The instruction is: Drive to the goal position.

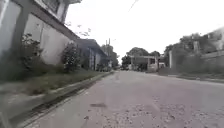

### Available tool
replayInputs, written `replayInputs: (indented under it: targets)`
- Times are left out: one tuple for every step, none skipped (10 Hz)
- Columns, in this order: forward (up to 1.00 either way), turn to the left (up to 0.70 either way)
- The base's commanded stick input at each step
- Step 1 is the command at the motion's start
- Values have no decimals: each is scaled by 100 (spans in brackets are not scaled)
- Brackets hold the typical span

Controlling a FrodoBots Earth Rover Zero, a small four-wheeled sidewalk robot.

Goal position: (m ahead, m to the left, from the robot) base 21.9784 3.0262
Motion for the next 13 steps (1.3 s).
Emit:
replayInputs:
  targets:
    - [70,0]
    - [70,0]
    - [70,0]
    - [70,0]
    - [70,0]
    - [70,0]
    - [70,0]
    - [70,0]
    - [70,-9]
    - [70,-22]
    - [70,-35]
    - [70,-35]
    - [70,-35]
